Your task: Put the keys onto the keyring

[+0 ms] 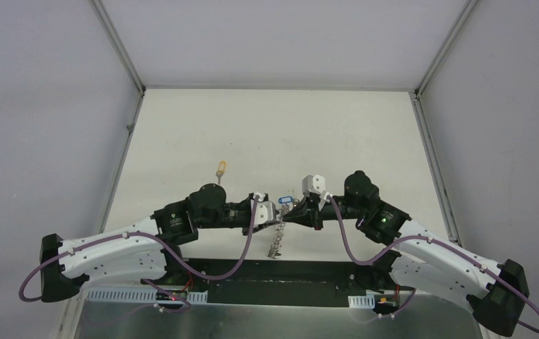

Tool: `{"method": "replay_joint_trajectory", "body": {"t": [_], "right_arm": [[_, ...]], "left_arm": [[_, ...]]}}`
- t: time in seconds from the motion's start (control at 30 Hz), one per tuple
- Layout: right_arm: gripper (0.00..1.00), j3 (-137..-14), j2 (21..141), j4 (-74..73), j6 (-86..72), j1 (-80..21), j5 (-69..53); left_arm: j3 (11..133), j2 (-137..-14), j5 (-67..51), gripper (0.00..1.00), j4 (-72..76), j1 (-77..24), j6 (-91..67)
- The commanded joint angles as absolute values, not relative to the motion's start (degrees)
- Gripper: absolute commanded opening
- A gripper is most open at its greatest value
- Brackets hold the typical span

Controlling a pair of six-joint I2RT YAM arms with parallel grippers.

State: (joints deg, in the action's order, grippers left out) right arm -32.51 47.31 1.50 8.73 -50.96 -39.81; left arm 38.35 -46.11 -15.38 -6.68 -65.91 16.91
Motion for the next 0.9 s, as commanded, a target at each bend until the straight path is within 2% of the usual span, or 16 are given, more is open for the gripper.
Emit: {"method": "replay_joint_trajectory", "body": {"t": [0.0, 0.2, 0.67, 0.8, 0.87], "right_arm": [[0.0, -35.19, 46.07, 4.22, 9.79, -50.71, -41.04], [0.0, -35.06, 46.05, 4.04, 9.93, -50.71, -40.87], [0.0, -34.9, 46.35, 4.07, 9.93, -50.71, -41.22], [0.0, -34.75, 46.19, 4.04, 9.94, -50.67, -40.99], [0.0, -34.69, 46.12, 4.04, 9.93, -50.71, -40.81]], "left_arm": [[41.67, -48.08, -16.83, 0.28, -7.64, -65.8, 18.54], [41.88, -49.1, -17.07, 0.2, -8.36, -65.74, 19.16], [43.15, -51.88, -19.21, 0.18, -7.5, -65.76, 19.73], [43.25, -52.32, -19.75, 0.02, -7.42, -65.75, 20.32], [43.0, -52.1, -20.03, 0.0, -7.75, -65.75, 20.62]]}}
